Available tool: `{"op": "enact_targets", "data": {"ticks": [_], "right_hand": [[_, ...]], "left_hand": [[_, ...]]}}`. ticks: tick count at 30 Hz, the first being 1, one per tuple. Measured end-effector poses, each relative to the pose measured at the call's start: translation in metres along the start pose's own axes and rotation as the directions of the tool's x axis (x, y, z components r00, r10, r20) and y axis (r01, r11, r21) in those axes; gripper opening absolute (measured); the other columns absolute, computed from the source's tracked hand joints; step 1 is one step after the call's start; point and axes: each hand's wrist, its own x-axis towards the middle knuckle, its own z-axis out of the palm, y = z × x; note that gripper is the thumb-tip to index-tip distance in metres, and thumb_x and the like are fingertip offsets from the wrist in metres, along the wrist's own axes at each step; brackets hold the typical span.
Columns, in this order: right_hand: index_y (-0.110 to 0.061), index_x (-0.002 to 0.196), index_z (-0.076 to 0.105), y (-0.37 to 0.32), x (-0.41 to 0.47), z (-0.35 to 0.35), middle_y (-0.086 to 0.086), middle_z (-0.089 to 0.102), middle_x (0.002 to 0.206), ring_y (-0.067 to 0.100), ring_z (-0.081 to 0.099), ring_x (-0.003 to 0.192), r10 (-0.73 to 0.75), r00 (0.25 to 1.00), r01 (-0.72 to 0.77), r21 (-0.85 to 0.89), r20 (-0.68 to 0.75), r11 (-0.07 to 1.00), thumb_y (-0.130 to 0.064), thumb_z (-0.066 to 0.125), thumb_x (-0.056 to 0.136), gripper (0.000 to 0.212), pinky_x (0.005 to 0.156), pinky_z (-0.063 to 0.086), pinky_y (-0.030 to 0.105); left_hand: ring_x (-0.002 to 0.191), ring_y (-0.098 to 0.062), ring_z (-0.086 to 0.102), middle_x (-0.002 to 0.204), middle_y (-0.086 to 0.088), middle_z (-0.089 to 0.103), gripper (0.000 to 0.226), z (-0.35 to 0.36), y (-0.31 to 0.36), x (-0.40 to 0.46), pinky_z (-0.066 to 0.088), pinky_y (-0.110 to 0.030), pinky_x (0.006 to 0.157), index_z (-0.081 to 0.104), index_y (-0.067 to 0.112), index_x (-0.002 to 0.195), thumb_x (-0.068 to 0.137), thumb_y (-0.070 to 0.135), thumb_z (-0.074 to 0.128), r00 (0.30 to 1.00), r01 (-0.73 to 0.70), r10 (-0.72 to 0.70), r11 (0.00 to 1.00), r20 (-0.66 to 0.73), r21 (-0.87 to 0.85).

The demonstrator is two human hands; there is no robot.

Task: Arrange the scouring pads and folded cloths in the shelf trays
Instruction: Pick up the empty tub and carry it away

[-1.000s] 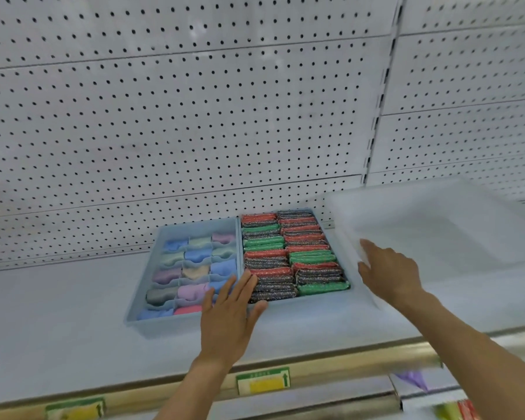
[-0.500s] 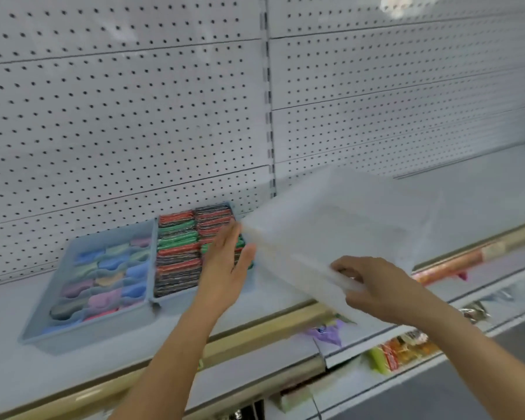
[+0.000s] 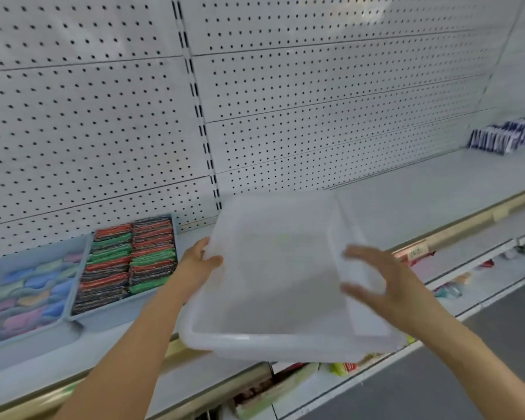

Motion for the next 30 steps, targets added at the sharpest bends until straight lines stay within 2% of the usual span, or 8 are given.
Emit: {"op": "enact_targets", "data": {"ticks": [2,5,9,14,18,25,28,30], "right_hand": [[-0.024,0.149,0.026,0.018,0.024,0.002,-0.003,0.039,0.149,0.019,0.044,0.131,0.236,0.969,-0.235,0.031,-0.068,0.972,-0.038,0.063,0.089,0.073,0.106,0.034,0.035],[-0.017,0.154,0.006,0.039,0.046,0.013,0.009,0.034,0.152,0.029,0.04,0.134,0.397,0.912,-0.407,0.121,0.1,0.905,-0.027,0.056,0.096,0.077,0.105,0.034,0.038],[-0.02,0.146,0.031,0.05,0.037,0.024,0.007,0.056,0.131,0.025,0.056,0.107,0.295,0.954,-0.286,0.121,-0.059,0.951,-0.013,0.053,0.092,0.059,0.094,0.046,0.039],[-0.024,0.148,0.029,0.051,0.013,0.022,-0.001,0.057,0.129,0.024,0.057,0.11,0.161,0.976,-0.152,0.073,-0.147,0.986,-0.018,0.057,0.092,0.063,0.089,0.046,0.037],[-0.03,0.146,0.032,0.036,-0.007,0.018,-0.006,0.062,0.098,0.018,0.059,0.083,0.031,0.984,-0.016,0.086,-0.175,0.996,-0.02,0.057,0.093,0.059,0.071,0.043,0.032],[-0.043,0.14,0.034,-0.012,-0.017,0.043,-0.006,0.067,0.107,0.018,0.064,0.09,-0.088,0.996,0.091,0.169,-0.03,0.981,-0.023,0.056,0.092,0.056,0.079,0.052,0.041],[-0.038,0.141,0.036,-0.041,-0.018,0.07,-0.002,0.066,0.113,0.02,0.062,0.092,-0.181,0.982,0.169,0.163,0.061,0.972,-0.02,0.057,0.091,0.057,0.077,0.048,0.034],[-0.036,0.142,0.036,-0.063,-0.018,0.089,-0.002,0.065,0.115,0.021,0.062,0.095,-0.248,0.963,0.227,0.173,0.108,0.958,-0.023,0.057,0.09,0.057,0.08,0.047,0.033]], "left_hand": [[0.09,-0.009,0.066,0.115,0.002,0.066,0.044,0.003,-0.002,-0.006,0.055,-0.03,0.072,0.049,0.023,0.135,0.094,0.011,0.06,0.999,-0.024,0.023,0.999,-0.038,-0.033],[0.093,-0.018,0.068,0.116,-0.002,0.068,0.047,0.008,-0.001,-0.023,0.056,-0.035,0.078,0.049,0.024,0.136,0.093,0.01,0.061,0.994,-0.047,0.041,0.998,-0.102,-0.05],[0.096,-0.017,0.067,0.116,0.001,0.067,0.04,0.018,-0.001,-0.053,0.056,-0.039,0.084,0.053,0.029,0.125,0.093,0.007,0.059,0.977,-0.11,0.099,0.993,-0.19,-0.051],[0.112,-0.015,0.061,0.131,0.009,0.06,0.052,0.03,-0.019,-0.107,0.052,-0.042,0.094,0.042,0.034,0.142,0.095,0.016,0.056,0.933,-0.138,0.124,0.99,-0.339,-0.016],[0.108,-0.015,0.062,0.127,0.007,0.061,0.056,0.032,-0.023,-0.164,0.054,-0.038,0.09,0.038,0.035,0.146,0.096,0.017,0.056,0.87,-0.168,0.122,0.984,-0.478,-0.054],[0.096,0.009,0.063,0.113,0.024,0.062,0.048,0.006,-0.045,-0.242,0.056,-0.024,0.084,0.045,0.038,0.135,0.095,0.016,0.059,0.766,-0.153,0.023,0.977,-0.642,-0.148],[0.1,0.001,0.064,0.115,0.017,0.065,0.048,-0.015,-0.066,-0.281,0.056,-0.03,0.086,0.048,0.033,0.137,0.094,0.017,0.062,0.701,-0.125,-0.023,0.98,-0.713,-0.155],[0.097,0.008,0.062,0.111,0.025,0.062,0.049,-0.031,-0.079,-0.306,0.055,-0.024,0.083,0.047,0.035,0.136,0.093,0.015,0.062,0.653,-0.1,-0.056,0.982,-0.755,-0.16]]}}
